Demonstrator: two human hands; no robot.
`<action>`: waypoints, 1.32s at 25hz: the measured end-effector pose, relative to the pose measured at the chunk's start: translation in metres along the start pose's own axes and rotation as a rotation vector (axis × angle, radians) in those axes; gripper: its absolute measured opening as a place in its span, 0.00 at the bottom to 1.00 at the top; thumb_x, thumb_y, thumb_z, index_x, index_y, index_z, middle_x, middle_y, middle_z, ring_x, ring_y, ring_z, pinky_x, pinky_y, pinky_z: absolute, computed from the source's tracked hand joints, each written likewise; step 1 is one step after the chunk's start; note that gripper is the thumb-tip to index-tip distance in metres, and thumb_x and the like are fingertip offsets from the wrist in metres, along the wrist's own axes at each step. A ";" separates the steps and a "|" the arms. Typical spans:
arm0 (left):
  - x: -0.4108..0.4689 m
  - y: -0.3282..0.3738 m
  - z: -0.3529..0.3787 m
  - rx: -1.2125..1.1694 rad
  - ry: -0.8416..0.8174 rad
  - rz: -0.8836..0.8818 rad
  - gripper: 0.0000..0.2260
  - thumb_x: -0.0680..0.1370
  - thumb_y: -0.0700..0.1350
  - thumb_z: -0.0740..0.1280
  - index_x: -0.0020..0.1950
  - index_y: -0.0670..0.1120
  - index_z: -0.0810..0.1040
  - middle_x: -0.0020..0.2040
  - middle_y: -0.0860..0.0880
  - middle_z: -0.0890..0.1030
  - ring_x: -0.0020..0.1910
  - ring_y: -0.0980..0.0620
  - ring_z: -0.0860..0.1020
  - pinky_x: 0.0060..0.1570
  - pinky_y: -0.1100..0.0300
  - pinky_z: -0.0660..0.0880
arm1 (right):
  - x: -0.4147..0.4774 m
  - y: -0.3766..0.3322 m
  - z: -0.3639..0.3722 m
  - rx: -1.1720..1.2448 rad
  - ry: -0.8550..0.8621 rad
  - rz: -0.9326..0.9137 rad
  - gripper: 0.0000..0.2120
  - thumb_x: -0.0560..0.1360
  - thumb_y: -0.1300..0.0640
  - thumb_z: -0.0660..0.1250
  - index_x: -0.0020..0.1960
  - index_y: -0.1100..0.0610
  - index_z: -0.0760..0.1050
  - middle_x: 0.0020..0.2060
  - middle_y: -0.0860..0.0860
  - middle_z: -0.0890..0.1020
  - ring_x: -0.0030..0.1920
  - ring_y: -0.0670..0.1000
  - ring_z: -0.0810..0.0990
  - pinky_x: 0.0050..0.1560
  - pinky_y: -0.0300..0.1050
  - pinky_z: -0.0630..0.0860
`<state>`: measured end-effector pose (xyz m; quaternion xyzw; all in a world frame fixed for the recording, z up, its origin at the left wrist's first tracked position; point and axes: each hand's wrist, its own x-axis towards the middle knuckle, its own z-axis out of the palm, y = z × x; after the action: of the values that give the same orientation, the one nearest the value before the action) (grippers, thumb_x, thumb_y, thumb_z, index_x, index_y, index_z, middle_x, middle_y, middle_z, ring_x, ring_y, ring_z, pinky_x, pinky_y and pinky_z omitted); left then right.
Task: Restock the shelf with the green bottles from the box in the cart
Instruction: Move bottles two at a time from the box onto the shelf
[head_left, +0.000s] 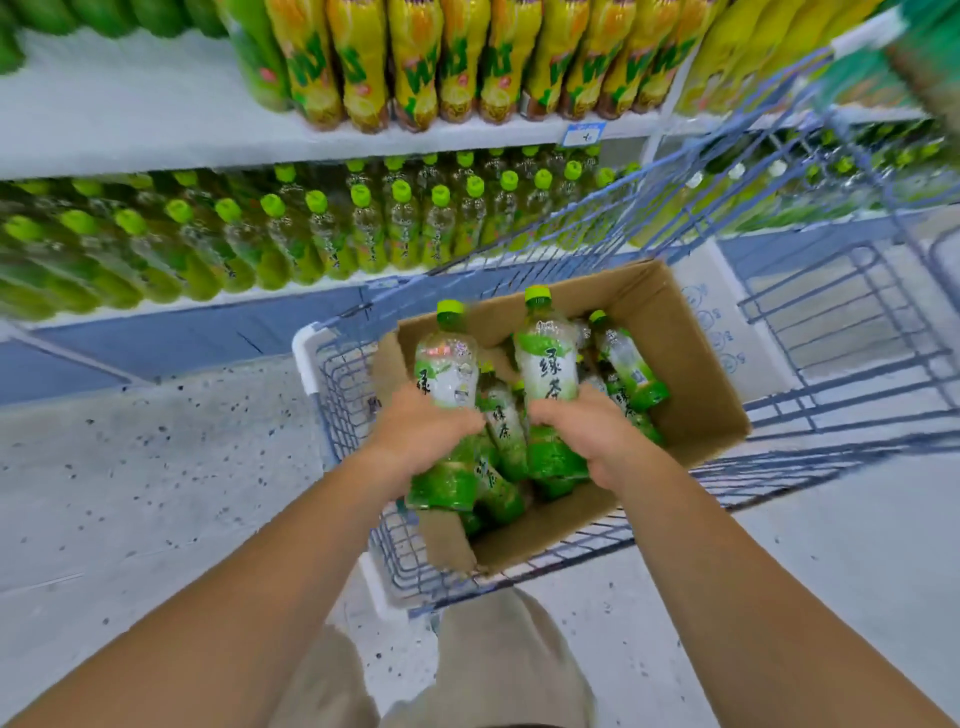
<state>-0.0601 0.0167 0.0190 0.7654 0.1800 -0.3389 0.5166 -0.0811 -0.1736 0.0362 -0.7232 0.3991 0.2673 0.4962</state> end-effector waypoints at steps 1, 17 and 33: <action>-0.009 0.001 -0.013 -0.013 0.013 0.020 0.18 0.60 0.51 0.75 0.47 0.49 0.82 0.38 0.49 0.85 0.41 0.49 0.84 0.42 0.53 0.82 | -0.013 -0.008 0.007 0.005 0.002 -0.013 0.27 0.62 0.52 0.74 0.60 0.55 0.78 0.56 0.53 0.83 0.56 0.57 0.81 0.61 0.60 0.77; -0.115 -0.016 -0.312 -0.103 0.337 0.213 0.25 0.66 0.49 0.76 0.55 0.53 0.66 0.47 0.50 0.80 0.43 0.52 0.80 0.42 0.49 0.80 | -0.171 -0.154 0.215 -0.023 -0.091 -0.273 0.14 0.65 0.58 0.73 0.50 0.54 0.80 0.43 0.55 0.86 0.43 0.55 0.86 0.45 0.53 0.84; -0.017 0.024 -0.440 -0.176 0.451 0.214 0.18 0.71 0.46 0.74 0.56 0.50 0.70 0.50 0.48 0.80 0.47 0.51 0.80 0.42 0.54 0.77 | -0.093 -0.302 0.326 -0.054 -0.262 -0.484 0.22 0.61 0.52 0.73 0.54 0.48 0.76 0.47 0.51 0.84 0.47 0.53 0.83 0.51 0.55 0.81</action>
<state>0.0892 0.4097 0.1514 0.7884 0.2371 -0.0862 0.5611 0.1259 0.2164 0.1422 -0.7697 0.1396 0.2428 0.5737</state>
